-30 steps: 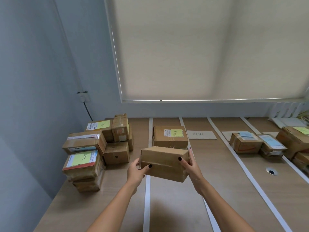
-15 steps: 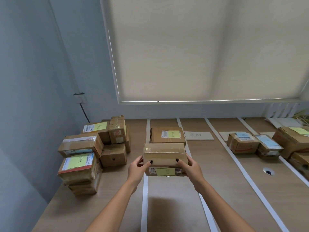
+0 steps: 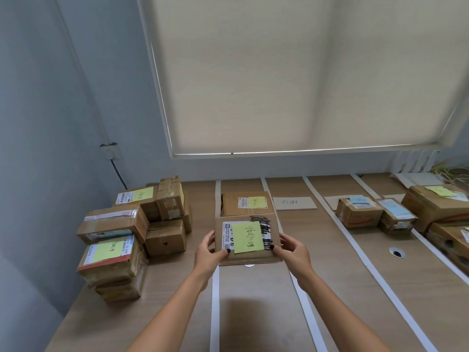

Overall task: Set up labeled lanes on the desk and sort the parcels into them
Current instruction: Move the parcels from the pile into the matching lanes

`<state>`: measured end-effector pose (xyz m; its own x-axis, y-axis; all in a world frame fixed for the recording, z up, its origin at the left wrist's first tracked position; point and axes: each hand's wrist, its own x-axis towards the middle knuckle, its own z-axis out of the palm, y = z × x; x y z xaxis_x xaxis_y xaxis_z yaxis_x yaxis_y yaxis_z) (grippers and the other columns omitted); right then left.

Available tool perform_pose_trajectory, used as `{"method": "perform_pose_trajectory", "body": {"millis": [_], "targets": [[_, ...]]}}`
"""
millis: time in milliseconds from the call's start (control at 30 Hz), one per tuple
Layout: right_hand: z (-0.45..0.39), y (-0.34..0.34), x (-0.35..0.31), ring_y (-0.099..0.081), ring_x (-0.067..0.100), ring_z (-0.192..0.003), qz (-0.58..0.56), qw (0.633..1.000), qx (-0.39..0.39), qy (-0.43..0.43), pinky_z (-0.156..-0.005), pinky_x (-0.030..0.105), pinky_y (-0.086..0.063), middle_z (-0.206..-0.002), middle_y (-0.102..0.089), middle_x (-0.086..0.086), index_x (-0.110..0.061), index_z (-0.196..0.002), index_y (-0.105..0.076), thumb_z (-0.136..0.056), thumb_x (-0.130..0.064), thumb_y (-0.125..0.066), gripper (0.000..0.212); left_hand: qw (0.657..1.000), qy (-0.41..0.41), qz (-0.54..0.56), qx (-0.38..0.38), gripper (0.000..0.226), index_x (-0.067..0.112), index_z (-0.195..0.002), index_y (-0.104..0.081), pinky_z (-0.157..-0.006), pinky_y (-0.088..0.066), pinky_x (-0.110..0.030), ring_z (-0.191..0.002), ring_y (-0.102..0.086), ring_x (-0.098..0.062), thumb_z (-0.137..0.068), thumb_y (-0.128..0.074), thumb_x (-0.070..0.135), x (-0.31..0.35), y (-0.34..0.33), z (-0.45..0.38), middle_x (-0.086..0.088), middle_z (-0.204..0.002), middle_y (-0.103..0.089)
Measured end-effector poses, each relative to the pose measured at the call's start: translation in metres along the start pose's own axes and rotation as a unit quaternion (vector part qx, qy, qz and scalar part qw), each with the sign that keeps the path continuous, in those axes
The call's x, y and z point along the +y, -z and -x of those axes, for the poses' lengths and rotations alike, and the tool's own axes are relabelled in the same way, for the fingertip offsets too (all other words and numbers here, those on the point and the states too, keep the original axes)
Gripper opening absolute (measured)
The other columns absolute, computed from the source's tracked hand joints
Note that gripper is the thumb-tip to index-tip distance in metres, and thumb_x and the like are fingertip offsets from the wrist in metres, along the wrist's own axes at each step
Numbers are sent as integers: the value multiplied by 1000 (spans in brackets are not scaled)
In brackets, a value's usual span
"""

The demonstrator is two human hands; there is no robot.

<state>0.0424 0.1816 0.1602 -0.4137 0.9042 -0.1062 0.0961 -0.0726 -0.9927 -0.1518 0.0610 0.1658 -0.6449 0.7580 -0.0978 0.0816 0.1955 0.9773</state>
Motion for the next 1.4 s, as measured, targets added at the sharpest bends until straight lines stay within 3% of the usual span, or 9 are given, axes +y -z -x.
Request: {"method": "perform_pose_trajectory", "body": {"millis": [133,233,400,600,733,867,967,1200,1400], "targets": [[2,0,6,-58,22,-112,-1,1000,5,-8,-95,39,-49,-121,-62,2,-16,-135,-50,-83,-11,-67,55,1000,7,-6,-2,64,19,-140,-39,-65,-40,-11,-100,-45,-7,-84,-66,6,-2,-8,1,-3,-138,-47],[2,0,10,-56,26,-115,-7,1000,-1,-21,-98,44,-48,-129,-58,3,-17,-139,-45,-86,-13,-64,57,1000,18,3,-4,61,20,-139,-39,-75,-46,-18,-102,-46,-9,-85,-66,11,-5,-13,3,-3,-137,-47],[0,0,9,-48,19,-114,27,999,14,-31,-84,29,-45,-132,-53,2,-20,-138,-45,-88,-21,-60,52,999,43,10,-4,59,21,-136,-40,-88,-48,-35,-105,-49,-16,-84,-67,14,-16,-20,8,-3,-134,-48],[2,0,12,-49,18,-114,40,998,17,-34,-83,26,-46,-129,-54,3,-22,-135,-49,-89,-23,-60,47,999,47,0,-9,61,22,-138,-38,-83,-46,-34,-96,-51,-14,-85,-67,15,-27,-24,1,-4,-136,-47],[5,3,13,-50,16,-111,35,998,21,-50,-81,22,-46,-126,-55,0,-20,-134,-50,-89,-22,-60,47,998,53,-15,-9,62,19,-138,-38,-90,-46,-39,-105,-50,-19,-84,-68,16,-32,-26,-1,-7,-137,-48],[6,4,14,-48,10,-102,35,997,21,-59,-66,13,-42,-116,-54,-3,-19,-134,-50,-88,-24,-60,48,998,67,-22,-3,65,18,-138,-38,-95,-45,-45,-110,-47,-23,-82,-70,16,-32,-30,1,-10,-138,-47],[4,4,13,-47,10,-102,32,998,24,-55,-66,11,-41,-112,-52,-4,-19,-135,-49,-87,-26,-62,51,997,68,-22,1,66,18,-138,-38,-94,-45,-45,-113,-46,-25,-81,-71,16,-30,-31,0,-11,-139,-46],[0,-1,22,-46,10,-106,33,998,13,-56,-73,17,-42,-129,-52,1,-21,-136,-48,-88,-28,-61,51,998,56,-32,-8,64,16,-141,-36,-96,-44,-42,-124,-44,-29,-85,-67,13,-31,-27,-3,-11,-142,-44],[-13,-4,36,-46,12,-104,41,997,13,-69,-75,18,-44,-128,-53,2,-22,-136,-46,-89,-26,-61,50,997,65,-38,-17,62,17,-140,-37,-85,-39,-29,-113,-45,-17,-85,-66,14,-38,-31,-11,-7,-141,-45]]}}
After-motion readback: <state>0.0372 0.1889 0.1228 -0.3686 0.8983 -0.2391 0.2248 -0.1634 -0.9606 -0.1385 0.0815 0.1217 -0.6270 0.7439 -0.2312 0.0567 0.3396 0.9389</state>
